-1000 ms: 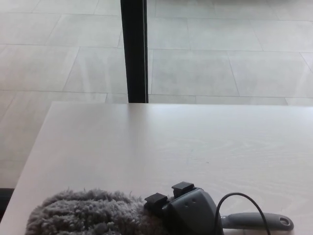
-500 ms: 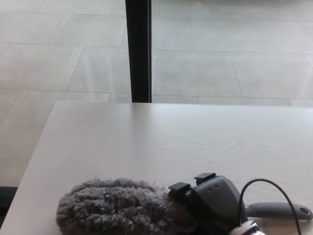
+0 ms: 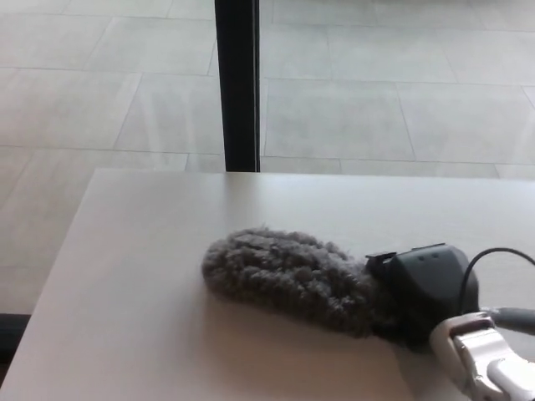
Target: The robot uses its right hand to pick up the duster kept in the middle of the desk and use it to wipe the desk by swiping its surface twice
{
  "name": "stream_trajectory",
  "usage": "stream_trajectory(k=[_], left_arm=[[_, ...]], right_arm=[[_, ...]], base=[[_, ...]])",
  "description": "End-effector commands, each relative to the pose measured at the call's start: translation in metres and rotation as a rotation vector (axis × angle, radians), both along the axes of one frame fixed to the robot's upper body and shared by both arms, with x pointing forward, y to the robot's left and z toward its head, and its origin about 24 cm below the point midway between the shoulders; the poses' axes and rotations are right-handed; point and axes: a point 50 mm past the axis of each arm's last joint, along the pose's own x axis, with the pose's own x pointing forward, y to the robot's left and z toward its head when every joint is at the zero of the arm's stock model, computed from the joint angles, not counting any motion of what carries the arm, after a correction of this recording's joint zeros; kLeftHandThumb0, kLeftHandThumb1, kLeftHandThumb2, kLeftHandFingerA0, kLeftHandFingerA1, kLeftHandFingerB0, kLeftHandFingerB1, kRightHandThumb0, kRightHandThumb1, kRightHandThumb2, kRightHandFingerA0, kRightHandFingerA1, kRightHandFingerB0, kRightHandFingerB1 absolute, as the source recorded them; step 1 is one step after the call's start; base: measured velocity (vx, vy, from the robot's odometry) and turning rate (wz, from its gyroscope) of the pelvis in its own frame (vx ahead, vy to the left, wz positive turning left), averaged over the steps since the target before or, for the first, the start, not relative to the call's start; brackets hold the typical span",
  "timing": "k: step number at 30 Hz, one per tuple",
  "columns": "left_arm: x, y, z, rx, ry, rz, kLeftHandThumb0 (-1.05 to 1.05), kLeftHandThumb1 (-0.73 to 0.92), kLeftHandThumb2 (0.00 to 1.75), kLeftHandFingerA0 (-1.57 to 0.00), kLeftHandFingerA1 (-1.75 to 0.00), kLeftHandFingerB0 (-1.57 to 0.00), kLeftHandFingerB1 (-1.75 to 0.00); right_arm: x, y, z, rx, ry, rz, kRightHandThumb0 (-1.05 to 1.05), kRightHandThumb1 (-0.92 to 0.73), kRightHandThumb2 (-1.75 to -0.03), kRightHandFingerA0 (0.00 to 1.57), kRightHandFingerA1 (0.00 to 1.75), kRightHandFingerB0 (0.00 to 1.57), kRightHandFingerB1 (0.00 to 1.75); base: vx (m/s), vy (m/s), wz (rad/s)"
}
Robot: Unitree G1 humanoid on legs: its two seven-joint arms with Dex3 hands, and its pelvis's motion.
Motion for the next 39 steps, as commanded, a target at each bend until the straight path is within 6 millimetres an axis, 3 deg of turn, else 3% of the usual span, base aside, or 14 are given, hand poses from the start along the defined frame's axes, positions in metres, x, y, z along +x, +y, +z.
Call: stream_trajectory(k=[1, 4, 10, 14, 15, 21, 22, 23, 28, 29, 33, 36, 38, 39], left_arm=[[-0.006, 0.001, 0.000, 0.009, 0.001, 0.001, -0.41, 0.71, 0.61, -0.70, -0.66, -0.60, -0.57], [-0.009, 0.002, 0.001, 0.011, 0.009, 0.005, -0.38, 0.70, 0.60, -0.68, -0.65, -0.57, -0.55], [-0.012, 0.001, -0.002, 0.023, 0.041, 0.009, -0.41, 0.67, 0.60, -0.75, -0.67, -0.65, -0.60], [-0.015, 0.000, -0.003, 0.006, 0.023, 0.022, -0.40, 0.69, 0.60, -0.75, -0.70, -0.61, -0.56], [-0.016, 0.000, -0.003, 0.012, 0.031, 0.016, -0.40, 0.68, 0.60, -0.74, -0.67, -0.62, -0.56], [-0.017, 0.000, -0.003, 0.031, 0.072, -0.022, -0.42, 0.67, 0.60, -0.74, -0.66, -0.64, -0.55], [-0.017, 0.001, -0.002, 0.031, 0.065, -0.030, -0.42, 0.69, 0.61, -0.74, -0.68, -0.64, -0.55], [-0.016, 0.001, -0.002, 0.033, 0.068, -0.037, -0.43, 0.70, 0.61, -0.75, -0.66, -0.64, -0.54], [-0.015, 0.000, -0.003, 0.026, 0.050, -0.026, -0.42, 0.69, 0.61, -0.73, -0.69, -0.63, -0.56], [-0.015, 0.000, -0.003, 0.027, 0.052, -0.026, -0.42, 0.69, 0.61, -0.71, -0.67, -0.63, -0.55], [-0.014, 0.000, -0.002, 0.006, 0.017, 0.012, -0.43, 0.71, 0.61, -0.67, -0.66, -0.62, -0.55], [-0.015, 0.001, -0.002, 0.008, 0.013, 0.011, -0.42, 0.71, 0.61, -0.67, -0.65, -0.59, -0.54], [-0.015, 0.001, -0.001, 0.019, 0.033, -0.020, -0.43, 0.70, 0.61, -0.68, -0.65, -0.63, -0.57], [-0.014, 0.002, -0.001, 0.018, 0.028, -0.017, -0.42, 0.69, 0.61, -0.68, -0.66, -0.64, -0.57]], right_arm=[[-0.005, -0.096, -0.004, -0.064, 0.052, -0.371, -0.33, -0.53, -0.59, 0.94, 1.56, 0.78, 0.62], [-0.018, -0.130, -0.010, -0.098, 0.128, -0.487, -0.40, -0.51, -0.59, 0.90, 1.66, 0.86, 0.88], [-0.039, -0.165, -0.014, -0.121, 0.121, -0.609, -0.48, -0.59, -0.58, 0.96, 1.67, 0.83, 0.95], [-0.055, -0.184, -0.021, -0.121, 0.165, -0.721, -0.46, -0.54, -0.61, 0.92, 1.65, 0.87, 0.79], [-0.061, -0.190, -0.023, -0.130, 0.184, -0.741, -0.49, -0.60, -0.58, 0.89, 1.65, 0.84, 0.92], [-0.075, -0.190, -0.036, -0.114, 0.187, -0.771, -0.44, -0.52, -0.59, 0.88, 1.67, 0.88, 0.92], [-0.076, -0.188, -0.039, -0.141, 0.191, -0.765, -0.56, -0.39, -0.69, 0.99, 1.50, 0.91, 0.92], [-0.076, -0.186, -0.040, -0.143, 0.190, -0.760, -0.44, -0.52, -0.59, 0.86, 1.66, 0.89, 0.88], [-0.068, -0.168, -0.046, -0.067, 0.231, -0.653, -0.38, -0.56, -0.57, 0.87, 1.54, 0.72, 0.55], [-0.065, -0.165, -0.047, -0.014, 0.270, -0.624, -0.35, -0.62, -0.58, 0.83, 1.62, 0.70, 0.88], [-0.057, -0.152, -0.044, 0.101, 0.234, -0.541, -0.35, -0.56, -0.60, 0.91, 1.42, 0.86, 0.57], [-0.048, -0.145, -0.038, 0.211, 0.246, -0.506, -0.42, -0.62, -0.59, 0.88, 1.22, 0.65, 0.45], [-0.039, -0.143, -0.030, 0.198, 0.265, -0.506, -0.69, -0.65, -0.60, 0.59, 1.19, 0.24, 0.30], [-0.035, -0.143, -0.027, 0.196, 0.302, -0.515, -0.79, -0.69, -0.62, 0.22, 0.57, 0.10, 0.27]], base=[[0.00, 0.000, 0.00], [0.00, 0.000, 0.00], [0.00, 0.000, 0.00], [0.00, 0.000, 0.00], [0.00, 0.000, 0.00], [0.00, 0.000, 0.00], [0.00, 0.000, 0.00], [0.00, 0.000, 0.00], [0.00, 0.000, 0.00], [0.00, 0.000, 0.00], [0.00, 0.000, 0.00], [0.00, 0.000, 0.00], [0.00, 0.000, 0.00], [0.00, 0.000, 0.00]])
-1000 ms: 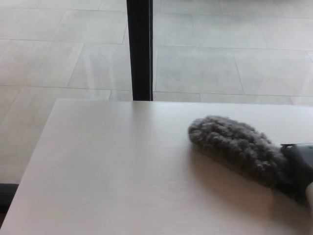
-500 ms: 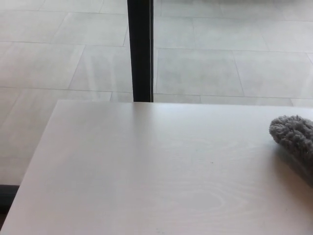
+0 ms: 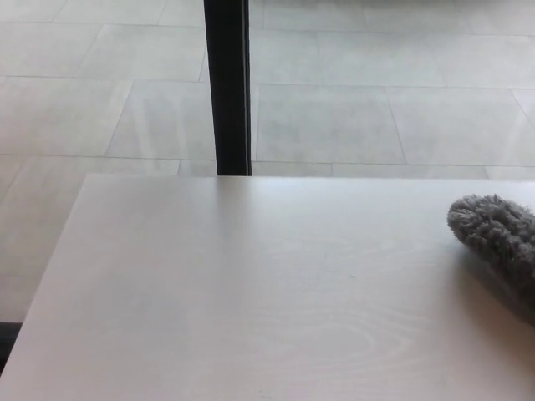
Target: The robot uses its right hand to pick up the duster kept in the middle of the desk and use it to wipe the desk by swiping its surface twice
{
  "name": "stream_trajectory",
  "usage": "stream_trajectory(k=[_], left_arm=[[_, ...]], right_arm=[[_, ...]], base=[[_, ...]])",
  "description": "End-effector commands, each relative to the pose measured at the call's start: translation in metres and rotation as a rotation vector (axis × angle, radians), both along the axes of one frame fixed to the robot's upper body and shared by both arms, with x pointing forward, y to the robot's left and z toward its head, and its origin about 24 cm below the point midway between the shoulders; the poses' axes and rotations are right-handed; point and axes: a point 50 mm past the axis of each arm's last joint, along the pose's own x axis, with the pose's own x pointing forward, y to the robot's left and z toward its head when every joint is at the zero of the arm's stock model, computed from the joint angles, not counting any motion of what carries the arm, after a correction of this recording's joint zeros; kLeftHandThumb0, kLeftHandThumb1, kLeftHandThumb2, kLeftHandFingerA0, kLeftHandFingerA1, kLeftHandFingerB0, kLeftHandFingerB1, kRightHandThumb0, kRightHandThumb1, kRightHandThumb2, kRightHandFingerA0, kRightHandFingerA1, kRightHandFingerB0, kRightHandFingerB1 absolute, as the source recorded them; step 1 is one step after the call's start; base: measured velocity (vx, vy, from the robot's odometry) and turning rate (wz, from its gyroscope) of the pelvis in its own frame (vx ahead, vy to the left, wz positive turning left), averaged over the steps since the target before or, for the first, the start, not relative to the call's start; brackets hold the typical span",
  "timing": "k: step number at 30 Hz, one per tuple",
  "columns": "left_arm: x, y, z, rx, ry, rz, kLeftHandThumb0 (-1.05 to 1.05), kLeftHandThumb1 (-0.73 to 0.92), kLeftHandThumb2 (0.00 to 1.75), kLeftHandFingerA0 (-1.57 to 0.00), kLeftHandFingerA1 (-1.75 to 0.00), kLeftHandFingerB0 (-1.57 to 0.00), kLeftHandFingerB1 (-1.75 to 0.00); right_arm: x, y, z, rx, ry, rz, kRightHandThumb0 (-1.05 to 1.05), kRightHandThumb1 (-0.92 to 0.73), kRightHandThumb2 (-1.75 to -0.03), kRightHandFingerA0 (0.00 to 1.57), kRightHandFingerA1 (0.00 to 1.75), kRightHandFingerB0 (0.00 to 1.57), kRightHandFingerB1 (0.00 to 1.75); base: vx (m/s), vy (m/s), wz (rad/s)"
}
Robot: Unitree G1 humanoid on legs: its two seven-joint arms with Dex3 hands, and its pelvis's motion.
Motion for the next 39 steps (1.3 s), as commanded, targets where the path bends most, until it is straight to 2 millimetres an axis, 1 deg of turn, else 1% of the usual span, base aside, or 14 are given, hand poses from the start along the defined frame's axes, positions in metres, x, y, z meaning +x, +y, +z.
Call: stream_trajectory(k=[1, 3, 7, 8, 13, 14, 20, 21, 27, 33, 34, 35, 37, 39], left_arm=[[0.002, 0.003, 0.003, 0.002, -0.026, 0.001, -0.39, 0.68, 0.60, -0.67, -0.65, -0.63, -0.58], [0.004, 0.003, 0.003, -0.001, -0.034, 0.014, -0.41, 0.69, 0.61, -0.67, -0.64, -0.64, -0.57], [0.006, 0.006, 0.007, 0.010, -0.022, -0.021, -0.42, 0.69, 0.61, -0.69, -0.64, -0.63, -0.55], [0.006, 0.006, 0.007, 0.023, -0.010, -0.041, -0.43, 0.69, 0.61, -0.72, -0.63, -0.65, -0.53], [0.003, 0.005, 0.006, 0.026, -0.010, -0.037, -0.41, 0.65, 0.59, -0.68, -0.65, -0.72, -0.65], [0.003, 0.005, 0.006, 0.017, -0.019, -0.025, -0.40, 0.66, 0.60, -0.69, -0.66, -0.68, -0.61], [0.003, 0.006, 0.006, 0.014, -0.009, -0.025, -0.41, 0.67, 0.60, -0.68, -0.65, -0.64, -0.58], [0.002, 0.006, 0.006, 0.013, -0.020, 0.011, -0.40, 0.66, 0.59, -0.70, -0.66, -0.64, -0.58], [0.000, 0.006, 0.005, 0.005, -0.029, 0.043, -0.41, 0.70, 0.60, -0.68, -0.62, -0.59, -0.57], [-0.007, 0.005, 0.003, 0.000, -0.021, 0.069, -0.39, 0.69, 0.61, -0.69, -0.65, -0.58, -0.55], [-0.010, 0.005, 0.003, 0.005, -0.013, 0.061, -0.39, 0.70, 0.61, -0.71, -0.65, -0.59, -0.55], [-0.011, 0.004, 0.002, 0.006, -0.011, 0.061, -0.38, 0.69, 0.60, -0.72, -0.68, -0.60, -0.55], [-0.013, 0.004, 0.001, -0.006, -0.033, 0.101, -0.37, 0.68, 0.60, -0.71, -0.66, -0.59, -0.56], [-0.015, 0.004, 0.001, -0.007, -0.013, 0.067, -0.40, 0.68, 0.60, -0.70, -0.62, -0.61, -0.55]], right_arm=[[0.010, 0.023, -0.010, 0.222, 0.172, 0.094, -0.84, -0.53, -0.98, 0.02, 0.37, 0.04, 0.22], [0.014, 0.019, -0.001, 0.252, 0.210, 0.122, -1.03, -0.59, -1.02, 0.00, 0.04, 0.00, 0.04], [0.015, 0.007, 0.015, 0.345, 0.249, 0.135, -1.05, -0.59, -1.03, 0.00, 0.08, 0.00, 0.03], [0.015, 0.006, 0.016, 0.346, 0.250, 0.140, -1.03, -0.70, -0.61, 0.00, 0.00, 0.00, 0.00], [0.008, -0.005, 0.027, 0.297, 0.245, 0.183, -1.05, -0.74, -0.63, 0.00, 0.00, 0.00, 0.00], [0.006, -0.009, 0.031, 0.315, 0.200, 0.183, -1.05, -0.61, -0.89, 0.00, 0.00, 0.00, 0.01], [-0.008, -0.026, 0.054, 0.271, 0.069, 0.149, -1.05, -0.84, -0.65, 0.00, 0.00, 0.00, 0.01], [-0.019, -0.035, 0.065, 0.388, -0.072, 0.119, -0.99, -0.65, -1.05, 0.00, 0.15, 0.00, 0.05], [-0.048, -0.057, 0.091, 0.564, -0.270, 0.062, -1.04, -0.70, -1.03, 0.00, 0.07, 0.03, 0.01], [-0.113, -0.094, 0.108, 0.591, -0.475, -0.053, -0.93, -0.62, -1.05, 0.00, 0.55, 0.02, 0.42], [-0.129, -0.101, 0.108, 0.560, -0.514, -0.135, -0.42, -0.32, -0.99, 0.01, 0.54, 0.00, 0.52], [-0.148, -0.111, 0.102, 0.587, -0.558, -0.210, -0.89, -0.76, -0.63, 0.00, 0.59, 0.05, 0.41], [-0.171, -0.123, 0.090, 0.621, -0.612, -0.313, -0.87, -0.57, -1.02, 0.00, 0.59, 0.04, 0.38], [-0.191, -0.134, 0.073, 0.674, -0.677, -0.448, -0.93, -0.57, -1.00, 0.07, 0.71, 0.02, 0.32]], base=[[0.00, 0.000, 0.00], [0.00, 0.000, 0.00], [0.00, 0.000, 0.00], [0.00, 0.000, 0.00], [0.00, 0.000, 0.00], [0.00, 0.000, 0.00], [0.00, 0.000, 0.00], [0.00, 0.000, 0.00], [0.00, 0.000, 0.00], [0.00, 0.000, 0.00], [0.00, 0.000, 0.00], [0.00, 0.000, 0.00], [0.00, 0.000, 0.00], [0.00, 0.000, 0.00]])
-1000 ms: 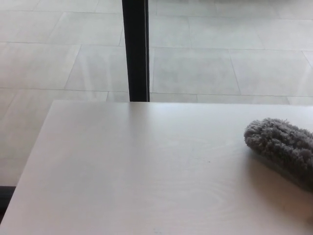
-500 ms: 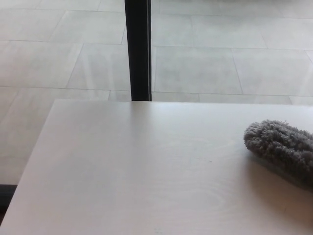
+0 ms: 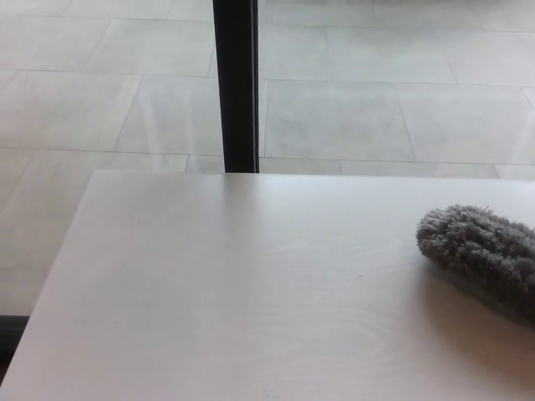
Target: The robot uses its right hand to pick up the duster kept in the middle of the desk and use it to wipe the desk by swiping its surface twice
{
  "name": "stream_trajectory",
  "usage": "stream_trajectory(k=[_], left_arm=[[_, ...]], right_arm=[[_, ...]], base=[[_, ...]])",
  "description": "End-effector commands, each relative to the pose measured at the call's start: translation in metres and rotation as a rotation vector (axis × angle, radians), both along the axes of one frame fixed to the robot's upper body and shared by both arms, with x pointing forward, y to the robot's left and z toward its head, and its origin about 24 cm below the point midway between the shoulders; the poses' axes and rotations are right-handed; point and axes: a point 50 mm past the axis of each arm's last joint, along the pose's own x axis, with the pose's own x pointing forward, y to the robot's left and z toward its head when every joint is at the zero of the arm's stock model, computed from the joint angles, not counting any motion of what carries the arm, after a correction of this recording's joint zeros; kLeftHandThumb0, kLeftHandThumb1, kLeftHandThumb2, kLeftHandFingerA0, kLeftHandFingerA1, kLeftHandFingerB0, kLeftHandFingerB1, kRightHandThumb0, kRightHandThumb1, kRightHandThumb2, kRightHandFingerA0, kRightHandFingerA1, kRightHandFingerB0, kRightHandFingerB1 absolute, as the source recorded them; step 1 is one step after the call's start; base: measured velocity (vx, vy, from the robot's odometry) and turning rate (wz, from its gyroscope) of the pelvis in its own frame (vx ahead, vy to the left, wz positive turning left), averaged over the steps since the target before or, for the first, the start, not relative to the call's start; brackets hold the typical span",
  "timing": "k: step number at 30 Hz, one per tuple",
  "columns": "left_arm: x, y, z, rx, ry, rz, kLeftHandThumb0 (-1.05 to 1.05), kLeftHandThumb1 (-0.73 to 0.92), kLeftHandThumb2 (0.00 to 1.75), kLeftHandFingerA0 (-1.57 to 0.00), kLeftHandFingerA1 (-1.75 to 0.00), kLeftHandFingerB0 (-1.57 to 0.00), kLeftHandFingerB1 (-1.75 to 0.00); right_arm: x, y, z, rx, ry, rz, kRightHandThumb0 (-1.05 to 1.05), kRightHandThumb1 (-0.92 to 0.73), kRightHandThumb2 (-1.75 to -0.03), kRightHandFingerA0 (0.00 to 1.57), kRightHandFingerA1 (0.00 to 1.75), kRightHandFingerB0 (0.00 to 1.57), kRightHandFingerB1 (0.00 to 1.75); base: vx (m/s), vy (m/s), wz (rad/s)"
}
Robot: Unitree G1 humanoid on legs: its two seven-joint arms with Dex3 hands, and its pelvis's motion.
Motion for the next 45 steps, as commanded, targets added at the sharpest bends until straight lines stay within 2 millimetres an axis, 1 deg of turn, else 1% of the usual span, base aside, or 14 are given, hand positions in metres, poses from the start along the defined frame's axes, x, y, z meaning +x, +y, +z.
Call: stream_trajectory(k=[1, 2, 5, 7, 9, 10, 11, 12, 16, 25, 27, 28, 32, 45], left_arm=[[-0.016, 0.003, 0.000, -0.005, 0.002, 0.047, -0.40, 0.68, 0.60, -0.70, -0.62, -0.61, -0.55], [-0.015, 0.002, 0.000, -0.003, 0.000, 0.044, -0.40, 0.68, 0.60, -0.69, -0.62, -0.62, -0.56], [-0.011, 0.002, -0.001, -0.003, 0.016, 0.037, -0.41, 0.70, 0.61, -0.70, -0.61, -0.60, -0.52], [-0.010, 0.001, -0.001, -0.003, 0.007, 0.048, -0.40, 0.68, 0.60, -0.71, -0.65, -0.61, -0.54], [-0.007, 0.001, 0.000, -0.004, 0.000, 0.048, -0.41, 0.68, 0.60, -0.72, -0.66, -0.61, -0.55], [-0.007, 0.002, 0.001, 0.004, 0.008, 0.037, -0.41, 0.69, 0.61, -0.72, -0.64, -0.61, -0.53], [-0.006, 0.004, 0.002, 0.008, -0.005, 0.048, -0.41, 0.68, 0.60, -0.71, -0.66, -0.61, -0.56], [-0.006, 0.005, 0.003, 0.014, 0.007, 0.030, -0.42, 0.71, 0.61, -0.71, -0.65, -0.60, -0.54], [-0.009, 0.007, 0.004, 0.026, 0.022, 0.024, -0.45, 0.69, 0.61, -0.71, -0.66, -0.58, -0.52], [-0.010, 0.013, 0.010, 0.033, -0.049, 0.098, -0.45, 0.71, 0.62, -0.73, -0.66, -0.58, -0.47], [-0.012, 0.014, 0.010, 0.031, -0.040, 0.119, -0.43, 0.71, 0.62, -0.69, -0.65, -0.56, -0.46], [-0.016, 0.014, 0.010, 0.030, -0.033, 0.128, -0.41, 0.71, 0.61, -0.72, -0.61, -0.57, -0.46], [-0.026, 0.014, 0.008, 0.027, -0.035, 0.177, -0.43, 0.70, 0.61, -0.72, -0.68, -0.60, -0.50], [-0.029, 0.013, 0.007, 0.032, -0.001, 0.119, -0.45, 0.71, 0.62, -0.68, -0.65, -0.56, -0.48]], right_arm=[[-0.115, -0.066, 0.005, 0.301, -0.331, -0.462, -0.93, -0.57, -1.00, 0.07, 0.71, 0.02, 0.32], [-0.123, -0.069, -0.002, 0.335, -0.356, -0.518, -0.93, -0.72, -0.65, 0.71, 1.51, 0.00, 0.39], [-0.148, -0.082, -0.026, 0.422, -0.400, -0.727, -0.85, -0.57, -0.96, 0.39, 0.78, 0.05, 0.34], [-0.170, -0.083, -0.045, 0.485, -0.467, -0.829, -0.91, -0.61, -0.95, 0.94, 1.33, 0.07, 0.29], [-0.185, -0.082, -0.057, 0.532, -0.491, -0.874, -0.81, -0.70, -0.64, 0.92, 1.51, 0.00, 0.33], [-0.192, -0.080, -0.066, 0.564, -0.492, -0.901, -0.83, -0.56, -0.93, 0.42, 1.00, 0.01, 0.30], [-0.204, -0.076, -0.080, 0.657, -0.531, -0.990, -0.87, -0.55, -0.93, 0.95, 1.37, 0.02, 0.37], [-0.209, -0.074, -0.086, 0.706, -0.555, -1.026, -0.90, -0.57, -0.86, 0.49, 1.17, 0.02, 0.38], [-0.218, -0.068, -0.102, 0.826, -0.592, -1.122, -0.85, -0.68, -0.64, 0.85, 1.64, 0.00, 0.36], [-0.212, -0.057, -0.119, 0.974, -0.624, -1.130, -0.83, -0.62, -1.01, 0.42, 0.82, 0.00, 0.32], [-0.212, -0.057, -0.119, 0.971, -0.601, -1.119, -0.84, -0.76, -0.62, 0.38, 0.84, 0.00, 0.37], [-0.212, -0.056, -0.120, 0.978, -0.595, -1.109, -0.87, -0.64, -1.01, 0.38, 0.75, 0.02, 0.33], [-0.211, -0.052, -0.124, 0.986, -0.539, -1.047, -0.78, -0.77, -0.63, 0.46, 0.86, 0.00, 0.41], [-0.205, -0.047, -0.127, 0.982, -0.400, -0.936, -0.85, -0.60, -1.01, 0.49, 0.77, 0.01, 0.40]], base=[[0.00, 0.000, 0.00], [0.00, 0.000, 0.00], [0.00, 0.000, 0.00], [0.00, 0.000, 0.00], [0.00, 0.000, 0.00], [0.00, 0.000, 0.00], [0.00, 0.000, 0.00], [0.00, 0.000, 0.00], [0.00, 0.000, 0.00], [0.00, 0.000, 0.00], [0.00, 0.000, 0.00], [0.00, 0.000, 0.00], [0.00, 0.000, 0.00], [0.00, 0.000, 0.00]])
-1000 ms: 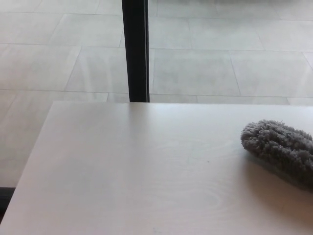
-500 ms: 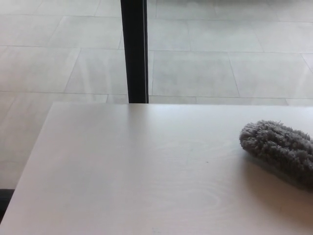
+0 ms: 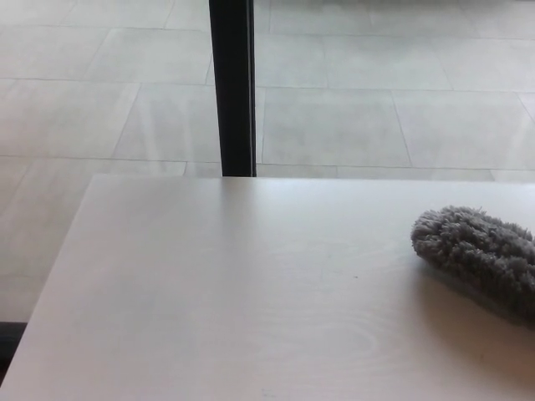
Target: The robot uses its right hand to pick up the duster kept in the middle of the desk and use it to wipe the desk by swiping its surface twice
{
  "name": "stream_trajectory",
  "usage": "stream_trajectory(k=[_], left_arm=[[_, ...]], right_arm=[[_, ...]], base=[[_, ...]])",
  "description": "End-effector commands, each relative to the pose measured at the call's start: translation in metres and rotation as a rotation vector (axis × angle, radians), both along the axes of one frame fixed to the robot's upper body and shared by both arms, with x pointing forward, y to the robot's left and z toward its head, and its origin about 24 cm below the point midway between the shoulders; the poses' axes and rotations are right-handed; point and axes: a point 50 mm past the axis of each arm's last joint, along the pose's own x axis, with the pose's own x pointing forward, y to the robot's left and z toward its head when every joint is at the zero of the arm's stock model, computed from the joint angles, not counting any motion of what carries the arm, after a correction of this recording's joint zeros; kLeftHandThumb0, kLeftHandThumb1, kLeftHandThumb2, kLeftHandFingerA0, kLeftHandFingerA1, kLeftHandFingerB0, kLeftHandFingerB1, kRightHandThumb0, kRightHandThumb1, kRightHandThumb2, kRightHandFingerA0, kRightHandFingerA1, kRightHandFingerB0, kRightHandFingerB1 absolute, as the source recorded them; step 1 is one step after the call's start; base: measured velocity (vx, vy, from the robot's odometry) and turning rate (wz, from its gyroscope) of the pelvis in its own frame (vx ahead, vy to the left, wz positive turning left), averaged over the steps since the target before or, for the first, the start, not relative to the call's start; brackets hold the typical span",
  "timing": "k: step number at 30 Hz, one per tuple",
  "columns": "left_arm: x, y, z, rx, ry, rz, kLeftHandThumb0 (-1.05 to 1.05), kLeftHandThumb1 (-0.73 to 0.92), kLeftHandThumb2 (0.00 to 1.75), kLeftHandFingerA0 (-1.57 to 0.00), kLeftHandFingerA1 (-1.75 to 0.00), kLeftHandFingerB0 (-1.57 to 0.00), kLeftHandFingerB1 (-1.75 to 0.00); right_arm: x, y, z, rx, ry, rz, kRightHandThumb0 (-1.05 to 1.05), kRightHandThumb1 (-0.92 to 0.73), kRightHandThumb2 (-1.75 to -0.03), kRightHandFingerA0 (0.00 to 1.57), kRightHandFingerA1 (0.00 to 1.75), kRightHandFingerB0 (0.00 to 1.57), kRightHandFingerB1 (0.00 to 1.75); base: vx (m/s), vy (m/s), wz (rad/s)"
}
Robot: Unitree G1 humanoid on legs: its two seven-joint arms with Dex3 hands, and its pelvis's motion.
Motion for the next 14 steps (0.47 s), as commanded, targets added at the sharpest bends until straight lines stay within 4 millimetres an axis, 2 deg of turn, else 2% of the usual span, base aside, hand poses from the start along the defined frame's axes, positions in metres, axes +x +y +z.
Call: stream_trajectory(k=[1, 2, 3, 4, 5, 6, 7, 8, 9, 10, 11, 14], left_arm=[[-0.006, 0.006, 0.005, 0.026, 0.016, 0.027, -0.44, 0.71, 0.61, -0.67, -0.65, -0.57, -0.48], [-0.007, 0.006, 0.005, 0.026, 0.017, 0.031, -0.44, 0.71, 0.61, -0.67, -0.65, -0.57, -0.48], [-0.007, 0.006, 0.004, 0.023, 0.011, 0.037, -0.44, 0.71, 0.61, -0.68, -0.70, -0.59, -0.49], [-0.007, 0.006, 0.004, 0.020, 0.012, 0.043, -0.44, 0.70, 0.61, -0.70, -0.70, -0.57, -0.48], [-0.003, 0.004, 0.003, 0.014, -0.005, 0.048, -0.43, 0.70, 0.61, -0.69, -0.67, -0.56, -0.49], [0.006, 0.001, 0.001, 0.009, -0.026, 0.042, -0.43, 0.70, 0.61, -0.71, -0.70, -0.58, -0.51], [0.011, 0.000, 0.001, 0.004, -0.039, 0.034, -0.45, 0.70, 0.60, -0.70, -0.73, -0.59, -0.51], [0.013, 0.000, 0.001, 0.008, -0.026, 0.003, -0.45, 0.71, 0.60, -0.69, -0.64, -0.59, -0.50], [0.014, 0.000, 0.001, 0.009, -0.026, -0.001, -0.45, 0.71, 0.60, -0.69, -0.64, -0.59, -0.50], [0.016, 0.000, 0.002, 0.006, -0.035, 0.004, -0.44, 0.70, 0.61, -0.68, -0.61, -0.60, -0.50], [0.017, 0.001, 0.003, 0.006, -0.048, 0.009, -0.44, 0.70, 0.61, -0.70, -0.65, -0.61, -0.52], [0.017, 0.001, 0.003, 0.009, -0.066, 0.023, -0.43, 0.69, 0.60, -0.69, -0.65, -0.61, -0.53]], right_arm=[[-0.001, 0.002, 0.000, 0.004, -0.063, 0.038, -0.84, -0.76, -0.63, 0.47, 0.78, 0.01, 0.46], [0.000, 0.002, 0.000, 0.001, -0.064, 0.045, -0.84, -0.76, -0.63, 0.47, 0.78, 0.01, 0.46], [0.000, 0.002, 0.000, -0.001, -0.055, 0.055, -0.85, -0.59, -1.00, 0.50, 0.77, 0.03, 0.43], [0.000, 0.002, 0.000, -0.002, -0.041, 0.064, -0.88, -0.60, -1.01, 0.53, 0.78, 0.03, 0.42], [0.003, 0.000, 0.002, -0.006, -0.041, 0.069, -0.85, -0.77, -0.64, 0.50, 0.76, 0.00, 0.45], [0.008, -0.003, 0.005, -0.013, -0.049, 0.069, -0.86, -0.61, -1.03, 0.53, 0.77, 0.00, 0.36], [0.009, -0.003, 0.005, -0.012, -0.064, 0.068, -0.87, -0.59, -1.02, 0.44, 0.73, 0.00, 0.34], [0.007, -0.003, 0.005, -0.010, -0.064, 0.061, -0.88, -0.60, -1.02, 0.43, 0.72, 0.00, 0.37], [0.007, -0.003, 0.005, -0.010, -0.065, 0.061, -0.88, -0.60, -1.02, 0.43, 0.72, 0.00, 0.37], [0.009, -0.003, 0.005, -0.014, -0.050, 0.073, -0.95, -0.66, -1.02, 0.52, 0.75, 0.05, 0.37], [0.013, -0.002, 0.004, -0.017, -0.029, 0.094, -0.86, -0.77, -0.63, 0.55, 0.76, 0.01, 0.44], [0.015, -0.001, 0.003, -0.011, -0.032, 0.099, -0.86, -0.76, -0.63, 0.54, 0.74, 0.01, 0.43]], base=[[0.00, 0.000, 0.00], [0.00, 0.000, 0.00], [0.00, 0.000, 0.00], [0.00, 0.000, 0.00], [0.00, 0.000, 0.00], [0.00, 0.000, 0.00], [0.00, 0.000, 0.00], [0.00, 0.000, 0.00], [0.00, 0.000, 0.00], [0.00, 0.000, 0.00], [0.00, 0.000, 0.00], [0.00, 0.000, 0.00]])
